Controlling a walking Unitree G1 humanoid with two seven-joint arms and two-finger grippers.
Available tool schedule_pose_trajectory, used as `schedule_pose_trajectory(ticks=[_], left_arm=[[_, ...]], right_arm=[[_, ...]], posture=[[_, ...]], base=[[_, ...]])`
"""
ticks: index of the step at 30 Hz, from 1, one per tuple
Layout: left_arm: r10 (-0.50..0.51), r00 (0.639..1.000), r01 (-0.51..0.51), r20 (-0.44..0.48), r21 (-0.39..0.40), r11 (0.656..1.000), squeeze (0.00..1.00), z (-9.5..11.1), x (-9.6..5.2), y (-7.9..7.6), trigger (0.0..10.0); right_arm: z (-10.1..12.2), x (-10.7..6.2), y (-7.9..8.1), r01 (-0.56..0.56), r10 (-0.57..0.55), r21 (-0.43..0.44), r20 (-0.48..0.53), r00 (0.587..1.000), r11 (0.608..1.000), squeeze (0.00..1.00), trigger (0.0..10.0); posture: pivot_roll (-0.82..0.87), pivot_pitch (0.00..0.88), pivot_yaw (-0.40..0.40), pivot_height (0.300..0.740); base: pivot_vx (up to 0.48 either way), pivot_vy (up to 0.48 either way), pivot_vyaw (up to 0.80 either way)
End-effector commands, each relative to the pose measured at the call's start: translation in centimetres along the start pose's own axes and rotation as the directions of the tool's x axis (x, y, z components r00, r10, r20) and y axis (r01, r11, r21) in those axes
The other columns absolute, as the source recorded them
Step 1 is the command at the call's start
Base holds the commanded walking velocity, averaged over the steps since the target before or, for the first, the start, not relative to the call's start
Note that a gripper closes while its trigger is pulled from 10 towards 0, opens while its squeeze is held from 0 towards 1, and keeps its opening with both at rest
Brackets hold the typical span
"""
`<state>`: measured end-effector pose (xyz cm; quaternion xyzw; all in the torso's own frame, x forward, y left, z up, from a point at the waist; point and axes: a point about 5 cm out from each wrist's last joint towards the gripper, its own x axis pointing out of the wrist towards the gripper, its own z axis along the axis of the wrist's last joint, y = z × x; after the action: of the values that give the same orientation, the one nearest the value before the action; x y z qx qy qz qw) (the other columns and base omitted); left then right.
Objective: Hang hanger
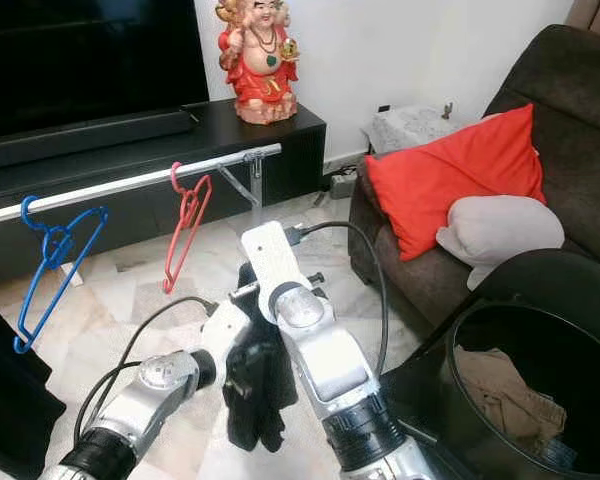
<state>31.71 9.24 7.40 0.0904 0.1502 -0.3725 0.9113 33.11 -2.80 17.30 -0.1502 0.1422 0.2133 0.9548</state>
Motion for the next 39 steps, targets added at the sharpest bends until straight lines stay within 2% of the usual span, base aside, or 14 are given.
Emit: schedule_pose_trajectory(ticks=[1, 5, 9, 11, 17, 19, 22, 24, 26, 31, 37, 38, 39], left_arm=[[-0.017, 1.0, 0.017, -0.017, 0.01, 1.0, 0.0, -0.2, -0.3, 0.2, 0.0], [-0.024, 1.0, 0.024, -0.014, 0.011, 1.0, 0.0, -0.1, -0.5, 0.3, 0.0], [-0.022, 1.0, 0.022, -0.013, 0.019, 1.0, 0.0, -0.1, -0.7, 0.5, 0.0], [-0.02, 1.0, 0.021, -0.013, 0.022, 1.0, 0.0, -0.1, -0.7, 0.5, 0.0], [-0.035, 0.999, 0.036, -0.012, 0.027, 0.999, 0.0, -0.1, -1.2, 0.8, 0.0], [-0.047, 0.999, 0.048, -0.014, 0.031, 0.998, 0.0, -0.2, -1.4, 0.8, 0.0], [-0.054, 0.998, 0.054, -0.013, 0.031, 0.998, 0.0, -0.1, -1.5, 0.9, 0.0], [-0.058, 0.998, 0.059, -0.011, 0.031, 0.998, 0.0, -0.1, -1.5, 0.8, 0.0], [-0.072, 0.997, 0.073, -0.008, 0.031, 0.997, 0.0, 0.0, -1.7, 0.8, 0.0], [-0.125, 0.992, 0.126, -0.021, 0.039, 0.991, 0.0, -0.1, -2.0, 0.4, 0.0], [-0.166, 0.985, 0.167, -0.037, 0.044, 0.985, 0.0, -0.2, -2.2, 0.1, 0.0], [-0.174, 0.984, 0.175, -0.041, 0.045, 0.983, 0.0, -0.2, -2.2, 0.1, 0.0], [-0.181, 0.983, 0.183, -0.044, 0.047, 0.982, 0.0, -0.2, -2.3, 0.0, 0.0]], right_arm=[[1.3, -0.4, -0.1, 0.003, -0.001, -0.035, 0.077, 0.997, 0.999, 0.0, 10.0], [1.2, -0.5, -0.2, -0.01, 0.014, -0.064, 0.074, 0.997, 0.998, 0.0, 10.0], [0.5, -0.8, -0.5, -0.032, 0.042, -0.156, 0.063, 0.997, 0.987, 0.0, 10.0], [0.1, -0.9, -0.8, -0.033, 0.042, -0.161, 0.053, 0.998, 0.986, 0.0, 10.0], [-2.5, -1.8, -3.3, -0.034, 0.03, -0.222, -0.02, 0.999, 0.975, 0.0, 10.0], [-4.6, -2.5, -5.2, -0.03, 0.008, -0.241, -0.092, 0.996, 0.97, 0.0, 10.0], [-5.9, -2.9, -6.1, -0.033, -0.001, -0.256, -0.132, 0.991, 0.966, 0.0, 10.0], [-6.3, -3.0, -6.4, -0.038, 0.0, -0.259, -0.146, 0.989, 0.965, 0.0, 10.0], [-7.7, -3.4, -7.0, -0.064, 0.006, -0.286, -0.197, 0.98, 0.956, 0.0, 10.0], [-10.2, -3.9, -7.9, -0.076, -0.002, -0.274, -0.272, 0.962, 0.959, 0.0, 10.0], [-12.6, -4.5, -7.4, -0.182, 0.085, -0.266, -0.337, 0.938, 0.947, 0.0, 10.0], [-12.9, -4.5, -7.4, -0.193, 0.094, -0.268, -0.342, 0.935, 0.944, 0.03, 10.0], [-13.1, -4.6, -7.3, -0.208, 0.107, -0.266, -0.349, 0.931, 0.941, 0.25, 10.0]], posture=[[0.02, 0.053, -0.015, 0.74], [0.02, 0.053, -0.015, 0.74], [0.02, 0.052, -0.015, 0.74], [0.02, 0.052, -0.015, 0.74], [0.02, 0.052, -0.016, 0.74], [0.01, 0.051, -0.016, 0.74], [0.01, 0.05, -0.016, 0.74], [0.01, 0.05, -0.016, 0.74], [0.01, 0.05, -0.016, 0.74], [0.02, 0.048, -0.015, 0.74], [0.02, 0.045, -0.015, 0.74], [0.02, 0.045, -0.015, 0.74], [0.02, 0.043, -0.014, 0.74]], base=[[0.0, 0.0, 0.0], [0.0, 0.0, 0.0], [0.0, 0.0, 0.0], [0.0, 0.0, 0.0], [0.0, 0.0, 0.0], [0.0, 0.0, 0.0], [0.0, 0.0, 0.0], [0.0, 0.0, 0.0], [0.0, 0.0, 0.0], [0.0, 0.0, 0.0], [0.0, 0.0, 0.0], [0.0, 0.0, 0.0], [0.0, 0.0, 0.0]])
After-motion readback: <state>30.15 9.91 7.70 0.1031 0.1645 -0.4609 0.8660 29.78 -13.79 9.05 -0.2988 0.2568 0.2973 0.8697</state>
